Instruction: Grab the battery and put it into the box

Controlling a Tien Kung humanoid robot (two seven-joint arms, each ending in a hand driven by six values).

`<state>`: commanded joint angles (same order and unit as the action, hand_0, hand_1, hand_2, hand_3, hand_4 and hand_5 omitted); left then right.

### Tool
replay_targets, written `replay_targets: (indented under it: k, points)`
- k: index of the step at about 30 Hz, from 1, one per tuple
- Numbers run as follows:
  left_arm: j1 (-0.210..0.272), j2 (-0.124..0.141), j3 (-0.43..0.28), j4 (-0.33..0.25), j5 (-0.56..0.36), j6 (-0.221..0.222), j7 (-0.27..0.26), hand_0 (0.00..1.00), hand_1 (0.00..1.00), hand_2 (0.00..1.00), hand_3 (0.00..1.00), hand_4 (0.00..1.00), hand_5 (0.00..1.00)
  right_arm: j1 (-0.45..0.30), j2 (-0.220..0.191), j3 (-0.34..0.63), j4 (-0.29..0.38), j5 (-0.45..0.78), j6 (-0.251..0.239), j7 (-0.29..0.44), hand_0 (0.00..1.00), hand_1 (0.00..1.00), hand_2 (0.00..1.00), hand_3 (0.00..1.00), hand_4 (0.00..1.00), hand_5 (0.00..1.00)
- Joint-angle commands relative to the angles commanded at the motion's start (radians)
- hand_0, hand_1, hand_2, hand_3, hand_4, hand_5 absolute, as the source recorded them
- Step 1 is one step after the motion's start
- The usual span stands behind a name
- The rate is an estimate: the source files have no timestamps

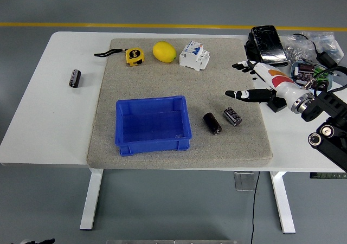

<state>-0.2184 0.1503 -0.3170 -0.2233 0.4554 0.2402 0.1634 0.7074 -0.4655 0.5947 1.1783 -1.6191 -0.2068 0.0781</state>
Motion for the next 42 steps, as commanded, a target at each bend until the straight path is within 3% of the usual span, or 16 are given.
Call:
replay_targets:
  k: [5, 6, 11, 12, 21, 29, 42]
  points:
    - [0.001, 0.001, -0.001, -0.001, 0.004, -0.001, 0.002, 0.714, 0.7, 0.754, 0.616, 0.627, 0.498, 0.069, 0.003, -0.078, -0.034, -0.16, 0.036, 0.024, 0.789, 0.793, 0.818, 0.841, 0.998, 0.482]
    - [0.002, 0.001, -0.002, -0.001, 0.005, -0.001, 0.002, 0.714, 0.701, 0.752, 0.616, 0.627, 0.498, 0.078, 0.004, -0.094, -0.04, -0.19, 0.045, 0.027, 0.774, 0.773, 0.794, 0.811, 0.998, 0.347]
    - [0.003, 0.002, -0.006, 0.0, 0.01, -0.001, 0.003, 0.714, 0.701, 0.752, 0.616, 0.627, 0.498, 0.119, 0.016, -0.165, -0.079, -0.325, 0.07, 0.047, 0.774, 0.773, 0.794, 0.811, 0.998, 0.347]
    - [0.003, 0.002, -0.006, 0.0, 0.009, -0.001, 0.002, 0.714, 0.701, 0.752, 0.616, 0.627, 0.498, 0.129, 0.022, -0.181, -0.093, -0.344, 0.069, 0.051, 0.756, 0.737, 0.768, 0.796, 0.964, 0.285]
    - [0.0, -0.001, 0.004, 0.003, -0.01, 0.003, -0.004, 0.715, 0.7, 0.75, 0.617, 0.627, 0.498, 0.181, 0.071, -0.28, -0.215, -0.384, 0.043, 0.093, 0.743, 0.724, 0.754, 0.79, 0.921, 0.24]
    - [0.0, -0.002, 0.008, 0.003, -0.017, 0.003, -0.005, 0.715, 0.7, 0.75, 0.617, 0.627, 0.498, 0.19, 0.084, -0.353, -0.227, -0.412, 0.061, 0.101, 0.733, 0.716, 0.746, 0.783, 0.93, 0.252]
    - [-0.006, -0.001, 0.007, 0.001, -0.013, 0.001, -0.003, 0.715, 0.703, 0.75, 0.615, 0.628, 0.498, 0.211, 0.094, -0.382, -0.261, -0.427, 0.057, 0.109, 0.709, 0.702, 0.737, 0.771, 0.896, 0.209]
